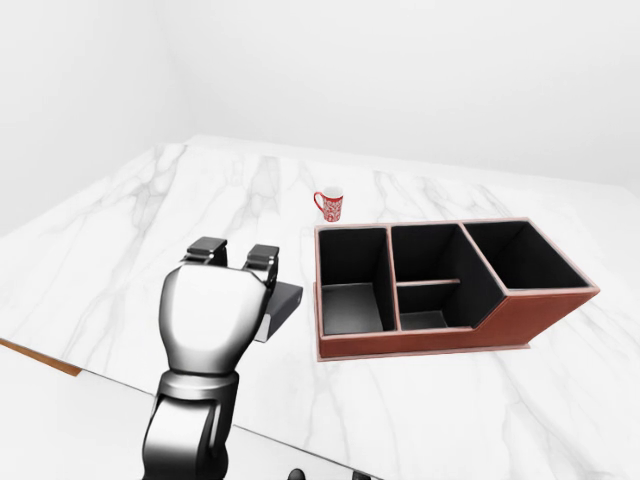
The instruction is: Pick up the book and place it in the left compartment of the caddy.
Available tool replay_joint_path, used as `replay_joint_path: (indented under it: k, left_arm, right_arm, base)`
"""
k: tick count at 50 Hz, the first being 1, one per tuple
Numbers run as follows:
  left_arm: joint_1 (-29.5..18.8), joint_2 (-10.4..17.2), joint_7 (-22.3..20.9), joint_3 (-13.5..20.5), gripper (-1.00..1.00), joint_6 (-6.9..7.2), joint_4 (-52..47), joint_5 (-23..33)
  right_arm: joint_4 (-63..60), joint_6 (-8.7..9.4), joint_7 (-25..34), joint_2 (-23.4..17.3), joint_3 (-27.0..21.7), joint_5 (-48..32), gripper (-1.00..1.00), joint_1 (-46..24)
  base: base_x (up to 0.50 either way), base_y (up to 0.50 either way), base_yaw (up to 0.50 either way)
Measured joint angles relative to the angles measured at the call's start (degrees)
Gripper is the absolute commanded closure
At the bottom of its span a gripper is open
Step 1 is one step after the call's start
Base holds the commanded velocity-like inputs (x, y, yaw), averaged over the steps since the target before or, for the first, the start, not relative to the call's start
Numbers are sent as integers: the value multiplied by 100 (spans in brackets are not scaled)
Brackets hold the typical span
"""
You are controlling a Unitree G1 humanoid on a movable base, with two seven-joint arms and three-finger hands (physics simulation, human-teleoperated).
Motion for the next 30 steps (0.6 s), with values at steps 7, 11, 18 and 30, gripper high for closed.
replay_joint_path:
  k: [7, 11, 18, 30]
  left_arm:
    - [134, -42, -20, -271, 100, 0, -181, 202]
    - [219, -56, -36, -426, 100, 0, -295, 308]
    - [471, -35, 101, -784, 100, 0, -416, 568]
    - [809, 103, 325, -1373, 100, 82, -503, 931]
  right_arm:
    - [4, 0, -8, -6, -9, 12, -100, 2]
    - [-6, 0, -16, -11, -23, 28, -100, 6]
    - [-27, 0, -23, -20, -55, 56, -100, 9]
    - [-16, 0, -18, -29, -67, 56, -100, 1]
  base:
    - [0, 0, 0]
    - [0, 0, 0]
    - [0, 0, 0]
    - [0, 0, 0]
